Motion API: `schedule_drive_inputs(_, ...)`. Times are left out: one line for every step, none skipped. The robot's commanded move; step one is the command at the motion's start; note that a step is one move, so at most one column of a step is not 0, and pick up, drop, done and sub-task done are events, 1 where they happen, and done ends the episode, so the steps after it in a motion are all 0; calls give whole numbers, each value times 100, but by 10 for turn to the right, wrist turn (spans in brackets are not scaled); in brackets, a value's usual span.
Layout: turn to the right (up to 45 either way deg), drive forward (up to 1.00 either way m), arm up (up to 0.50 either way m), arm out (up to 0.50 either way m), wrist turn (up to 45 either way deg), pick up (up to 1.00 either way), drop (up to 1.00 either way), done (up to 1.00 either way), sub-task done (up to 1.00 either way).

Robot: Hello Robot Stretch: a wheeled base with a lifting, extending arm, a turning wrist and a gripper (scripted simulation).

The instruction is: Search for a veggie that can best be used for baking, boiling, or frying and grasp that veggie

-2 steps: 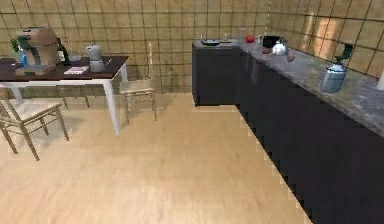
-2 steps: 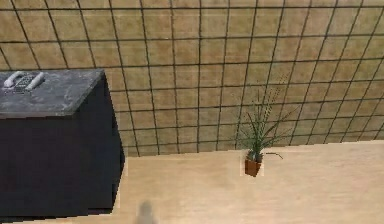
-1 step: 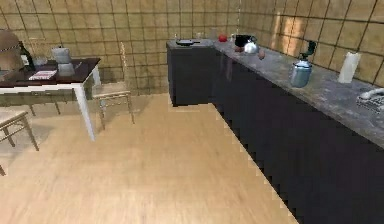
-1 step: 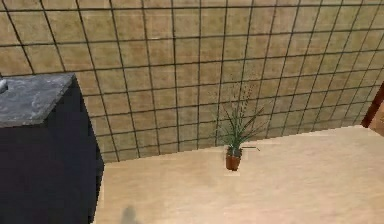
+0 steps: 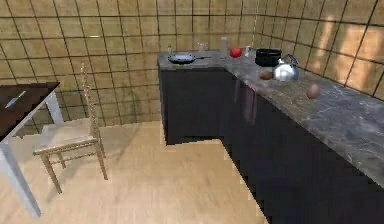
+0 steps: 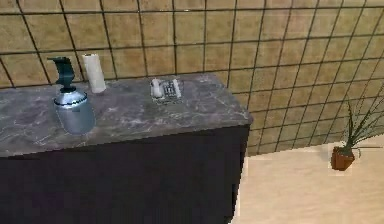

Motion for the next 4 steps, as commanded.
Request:
schedule_drive_inputs(0,90,0,0,0,0,0,0,0)
schedule_drive_inputs(-420,0,0,0,0,0,0,0,0)
schedule_drive_inputs(0,0,50,0,0,0,0,0,0)
schedule_drive_inputs(0,0,38,0,0,0,0,0,0)
